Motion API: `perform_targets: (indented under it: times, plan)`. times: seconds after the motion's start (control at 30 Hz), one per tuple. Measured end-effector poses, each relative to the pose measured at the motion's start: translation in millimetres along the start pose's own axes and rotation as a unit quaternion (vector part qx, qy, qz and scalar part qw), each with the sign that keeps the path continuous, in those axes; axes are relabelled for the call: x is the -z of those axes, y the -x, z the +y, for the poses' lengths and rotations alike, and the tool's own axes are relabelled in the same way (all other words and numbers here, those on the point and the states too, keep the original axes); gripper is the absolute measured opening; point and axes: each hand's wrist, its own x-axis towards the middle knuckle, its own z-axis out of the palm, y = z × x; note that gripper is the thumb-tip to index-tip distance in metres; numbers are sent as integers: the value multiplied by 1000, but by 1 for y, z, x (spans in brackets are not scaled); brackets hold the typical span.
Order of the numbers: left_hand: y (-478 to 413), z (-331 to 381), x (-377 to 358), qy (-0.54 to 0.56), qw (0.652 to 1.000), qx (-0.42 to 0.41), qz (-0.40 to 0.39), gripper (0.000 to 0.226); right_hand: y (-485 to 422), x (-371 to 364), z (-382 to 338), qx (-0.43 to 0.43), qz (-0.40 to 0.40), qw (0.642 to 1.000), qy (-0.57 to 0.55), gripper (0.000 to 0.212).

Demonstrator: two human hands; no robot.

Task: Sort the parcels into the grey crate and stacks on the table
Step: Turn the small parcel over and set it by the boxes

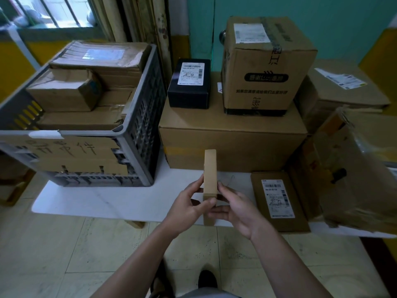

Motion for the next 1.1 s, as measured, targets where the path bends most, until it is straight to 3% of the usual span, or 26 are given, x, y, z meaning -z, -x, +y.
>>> perform_targets:
  times: [0.43, 0.67, 0.87, 1.0, 1.1]
  plan:
    - [6, 4, -2, 35, 998, 28, 51, 56, 0, 4, 8, 2, -13, 1000, 23, 33]
    - [6, 4, -1, 89, 993, 48, 61, 27, 3, 10, 10, 1, -29, 1000, 12, 42]
    - [7, 6, -1, 109, 991, 57, 57, 35, 6, 11, 10, 13, -28, 999, 15, 32]
    - [7, 3, 0, 122, 989, 65, 53, 61, 8, 9, 11, 14, -36, 999, 29, 29]
    - [7, 1, 0, 120, 989, 67, 57, 57, 11, 4, 12, 18, -26, 998, 45, 32]
